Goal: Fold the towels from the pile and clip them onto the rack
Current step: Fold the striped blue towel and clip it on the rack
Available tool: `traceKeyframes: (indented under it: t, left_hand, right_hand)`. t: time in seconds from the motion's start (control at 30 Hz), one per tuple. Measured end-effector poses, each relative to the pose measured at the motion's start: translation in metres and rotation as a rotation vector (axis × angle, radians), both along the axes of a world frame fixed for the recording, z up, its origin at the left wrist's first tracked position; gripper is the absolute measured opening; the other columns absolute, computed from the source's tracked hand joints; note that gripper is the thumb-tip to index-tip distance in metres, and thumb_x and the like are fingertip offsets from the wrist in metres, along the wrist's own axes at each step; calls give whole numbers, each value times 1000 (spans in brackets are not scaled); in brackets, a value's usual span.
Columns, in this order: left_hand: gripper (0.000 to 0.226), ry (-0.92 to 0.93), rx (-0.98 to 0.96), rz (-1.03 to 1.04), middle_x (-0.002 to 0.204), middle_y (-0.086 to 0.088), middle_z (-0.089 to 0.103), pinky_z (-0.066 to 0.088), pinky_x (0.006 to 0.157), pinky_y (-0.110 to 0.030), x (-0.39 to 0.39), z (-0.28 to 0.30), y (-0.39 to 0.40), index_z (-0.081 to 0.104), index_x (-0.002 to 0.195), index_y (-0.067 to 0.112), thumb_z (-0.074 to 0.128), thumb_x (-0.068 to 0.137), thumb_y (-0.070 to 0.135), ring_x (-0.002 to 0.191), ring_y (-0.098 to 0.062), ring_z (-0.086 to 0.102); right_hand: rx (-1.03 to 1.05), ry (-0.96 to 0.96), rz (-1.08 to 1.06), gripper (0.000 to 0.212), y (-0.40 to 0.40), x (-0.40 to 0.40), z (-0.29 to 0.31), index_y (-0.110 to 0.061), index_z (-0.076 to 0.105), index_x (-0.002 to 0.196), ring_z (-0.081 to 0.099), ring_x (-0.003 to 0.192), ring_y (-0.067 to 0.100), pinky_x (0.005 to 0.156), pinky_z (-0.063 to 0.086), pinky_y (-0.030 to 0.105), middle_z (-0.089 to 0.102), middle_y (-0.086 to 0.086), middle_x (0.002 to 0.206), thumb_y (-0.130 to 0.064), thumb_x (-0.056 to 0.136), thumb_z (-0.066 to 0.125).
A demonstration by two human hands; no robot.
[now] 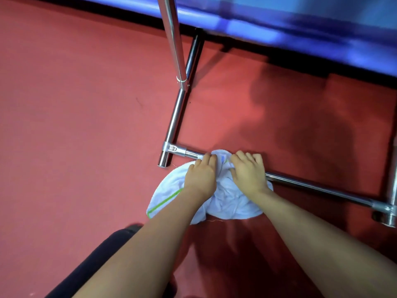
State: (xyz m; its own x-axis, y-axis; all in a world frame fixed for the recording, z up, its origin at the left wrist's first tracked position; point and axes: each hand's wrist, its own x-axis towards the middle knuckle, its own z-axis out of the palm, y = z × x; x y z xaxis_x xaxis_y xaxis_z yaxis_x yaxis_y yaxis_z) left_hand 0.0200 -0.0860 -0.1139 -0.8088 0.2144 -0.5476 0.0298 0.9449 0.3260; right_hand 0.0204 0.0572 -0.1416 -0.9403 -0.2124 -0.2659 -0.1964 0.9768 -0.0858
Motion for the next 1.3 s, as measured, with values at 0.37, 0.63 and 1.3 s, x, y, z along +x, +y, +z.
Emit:
traceKeyframes:
  t: [0.37, 0.63, 1.3]
  left_hand:
    - [23, 30, 72, 270, 119, -4, 53, 29, 87, -37, 14, 54, 19, 49, 114, 13, 44, 95, 26, 109, -28, 45]
    - [5, 168, 314, 277, 89, -8, 62, 30, 77, -39, 29, 169, 32, 34, 84, 20, 37, 87, 19, 86, -31, 55]
    - [12, 691, 541, 53, 60, 6, 35, 26, 77, -33, 77, 507, 81, 35, 87, 14, 38, 98, 15, 65, -26, 34]
  right_hand:
    - [-503, 63, -186, 11, 9, 24, 64, -15, 53, 85, 49, 66, 14, 71, 16, 28, 64, -2, 71, -8, 80, 46]
    - [-653, 224, -230, 35, 24, 32, 172, -7, 58, 96, 50, 80, 14, 76, 24, 29, 69, 6, 90, -26, 84, 31]
    - [-895, 514, -295, 16, 82, 94, 458, -17, 59, 95, 61, 79, 22, 87, 46, 45, 62, -5, 79, -16, 79, 55]
